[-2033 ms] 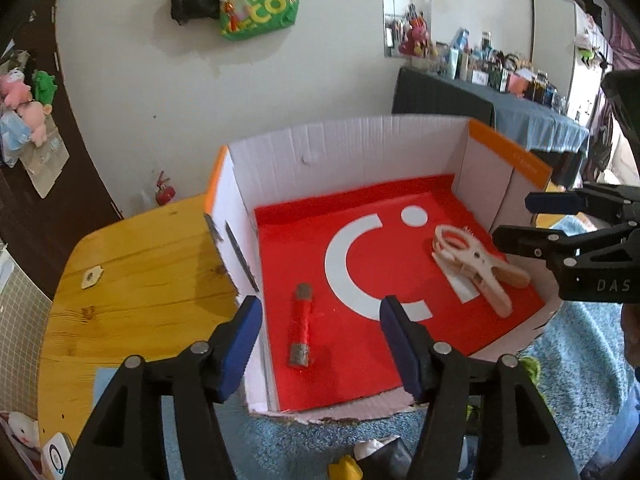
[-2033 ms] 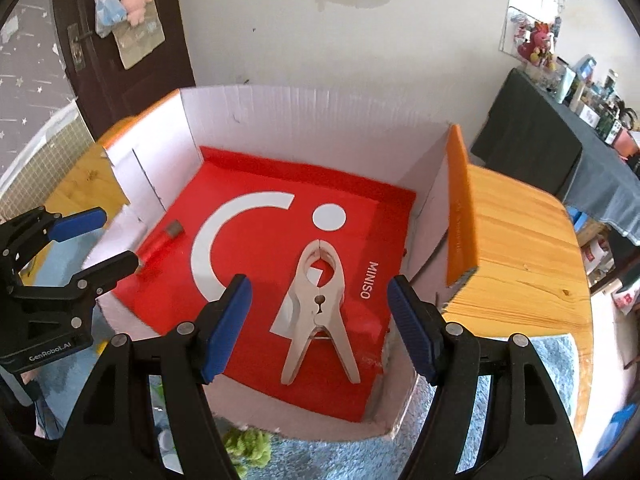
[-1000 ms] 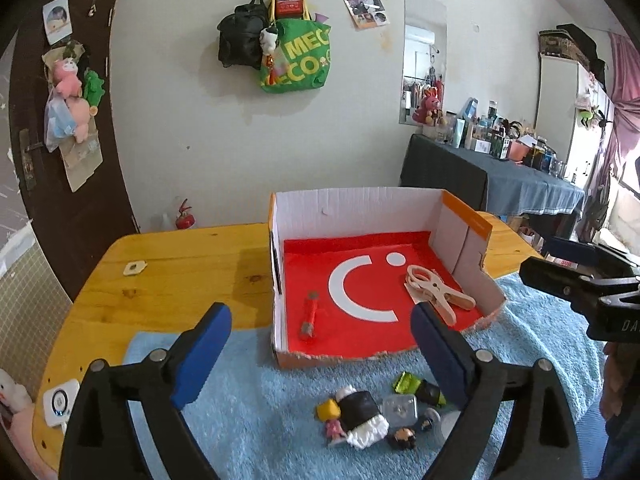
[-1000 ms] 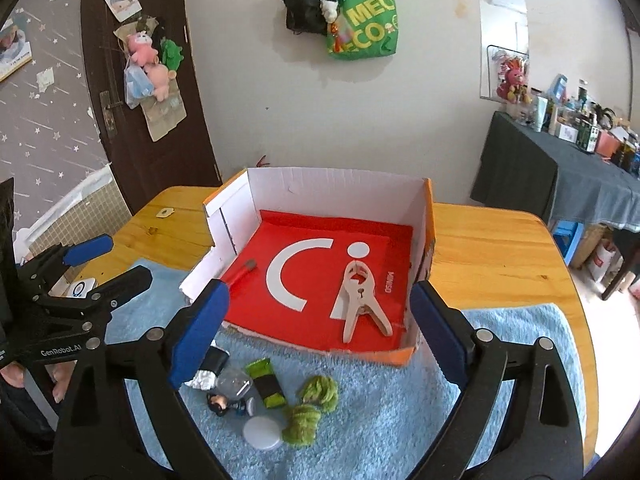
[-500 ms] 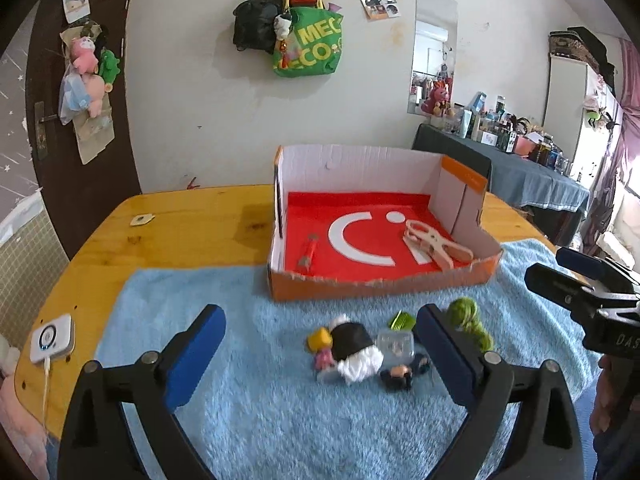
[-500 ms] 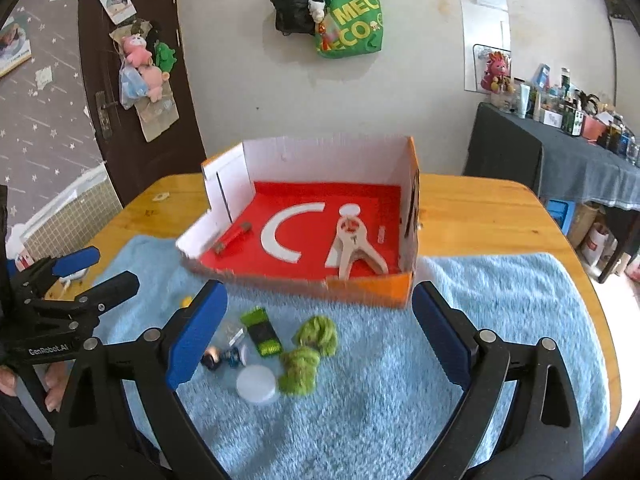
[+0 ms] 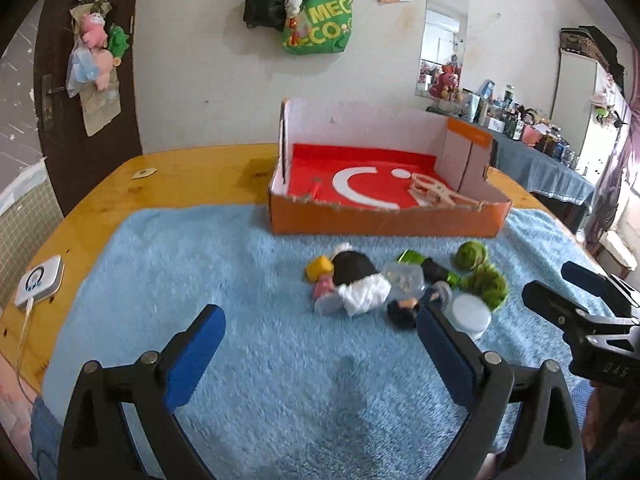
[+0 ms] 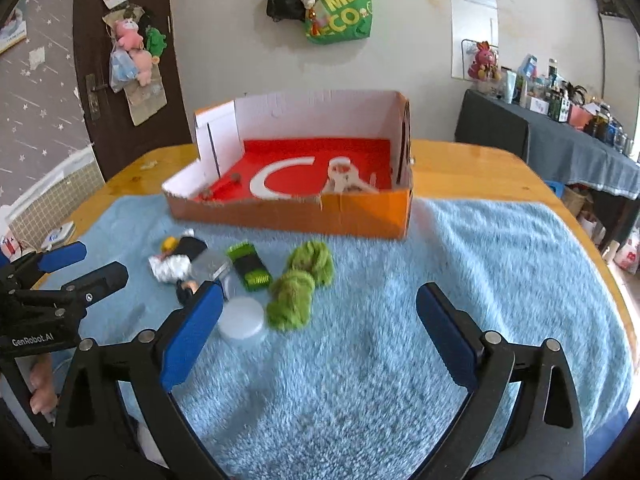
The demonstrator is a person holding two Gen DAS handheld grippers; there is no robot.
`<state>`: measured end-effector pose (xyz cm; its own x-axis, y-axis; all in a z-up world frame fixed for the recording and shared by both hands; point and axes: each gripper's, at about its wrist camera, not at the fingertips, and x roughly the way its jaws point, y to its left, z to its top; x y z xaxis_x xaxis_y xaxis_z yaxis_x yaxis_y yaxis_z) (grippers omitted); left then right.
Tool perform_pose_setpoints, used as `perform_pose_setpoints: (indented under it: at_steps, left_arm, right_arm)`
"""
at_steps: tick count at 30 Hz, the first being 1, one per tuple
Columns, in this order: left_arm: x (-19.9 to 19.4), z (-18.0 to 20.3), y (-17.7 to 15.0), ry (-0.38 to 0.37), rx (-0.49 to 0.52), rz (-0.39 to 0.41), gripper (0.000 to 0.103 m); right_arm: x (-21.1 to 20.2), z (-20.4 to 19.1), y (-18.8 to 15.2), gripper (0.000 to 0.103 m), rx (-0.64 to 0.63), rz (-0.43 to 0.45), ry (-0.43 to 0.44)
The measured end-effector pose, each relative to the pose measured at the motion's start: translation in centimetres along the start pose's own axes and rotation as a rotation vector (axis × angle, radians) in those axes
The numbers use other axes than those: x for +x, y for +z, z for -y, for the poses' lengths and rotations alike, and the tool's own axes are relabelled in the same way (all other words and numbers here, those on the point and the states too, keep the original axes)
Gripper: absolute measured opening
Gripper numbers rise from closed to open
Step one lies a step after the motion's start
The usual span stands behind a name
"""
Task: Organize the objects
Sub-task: 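Withdraw both tools from the box back toward the remaining items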
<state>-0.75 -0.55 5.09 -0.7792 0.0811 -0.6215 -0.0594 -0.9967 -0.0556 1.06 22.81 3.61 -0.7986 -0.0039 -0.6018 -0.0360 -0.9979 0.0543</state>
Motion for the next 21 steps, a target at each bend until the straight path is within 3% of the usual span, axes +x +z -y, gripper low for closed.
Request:
perform_pose_setpoints:
  at_steps: [6, 21]
  left_arm:
    - [0.8, 0.2, -1.2, -0.015, 0.001, -0.04, 0.098]
    - [1.8, -0.8, -0.5, -0.001, -0.009, -0.058, 0.098]
  right_arm:
    - [0.8, 0.1, -1.5, 0.099, 0.011, -0.038, 0.0]
    - [1.9, 0.7, -0.9, 0.099, 0.026, -0.067, 0.008]
